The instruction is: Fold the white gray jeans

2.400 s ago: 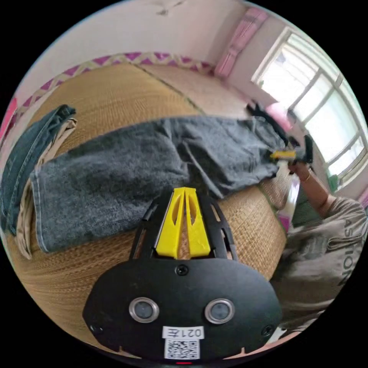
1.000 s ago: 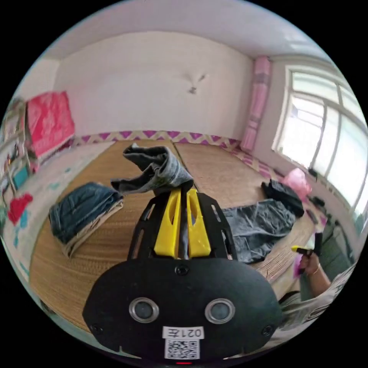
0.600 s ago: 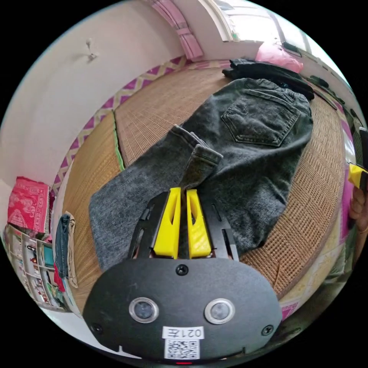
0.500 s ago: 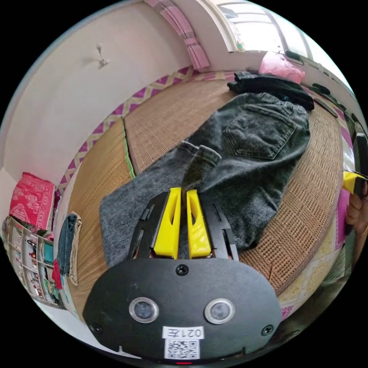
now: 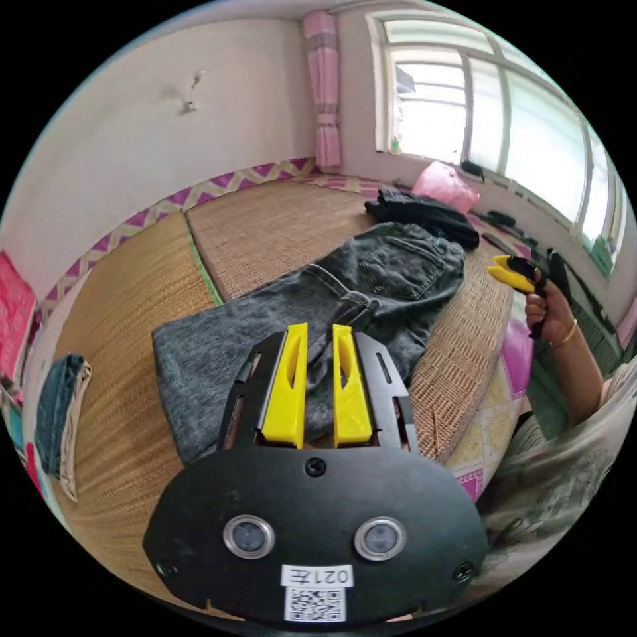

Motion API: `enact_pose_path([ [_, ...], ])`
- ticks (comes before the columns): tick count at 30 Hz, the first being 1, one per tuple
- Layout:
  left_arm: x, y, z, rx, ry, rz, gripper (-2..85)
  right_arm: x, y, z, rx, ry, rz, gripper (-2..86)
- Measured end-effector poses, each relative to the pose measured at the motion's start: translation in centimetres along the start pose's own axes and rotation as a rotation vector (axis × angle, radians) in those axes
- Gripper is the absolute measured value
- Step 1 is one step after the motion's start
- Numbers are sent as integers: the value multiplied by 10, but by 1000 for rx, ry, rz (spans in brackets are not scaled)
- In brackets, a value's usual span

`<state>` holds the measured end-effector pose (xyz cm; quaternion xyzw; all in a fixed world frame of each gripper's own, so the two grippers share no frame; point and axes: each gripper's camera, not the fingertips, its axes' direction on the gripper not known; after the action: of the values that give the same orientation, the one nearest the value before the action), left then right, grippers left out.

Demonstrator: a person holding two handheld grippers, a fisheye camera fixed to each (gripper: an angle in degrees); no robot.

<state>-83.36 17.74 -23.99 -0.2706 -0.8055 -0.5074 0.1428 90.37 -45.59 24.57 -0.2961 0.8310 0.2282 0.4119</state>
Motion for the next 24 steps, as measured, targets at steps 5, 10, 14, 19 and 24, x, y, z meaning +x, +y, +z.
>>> enact_pose_path([
  [5,-94,56,-31,-6,-2,-163,39,73,-60,17,60,125,279,150],
  [10,-147,125,-67,10,-30,-242,0,103,-73,78,88,182,536,109],
  [14,-171,158,-94,37,-58,-264,-8,91,-67,108,113,212,615,98],
  [19,-215,196,-120,94,-8,-337,-9,66,-47,144,141,207,649,56],
  [24,-256,225,-132,125,86,-416,-10,-71,-44,172,139,237,349,48],
])
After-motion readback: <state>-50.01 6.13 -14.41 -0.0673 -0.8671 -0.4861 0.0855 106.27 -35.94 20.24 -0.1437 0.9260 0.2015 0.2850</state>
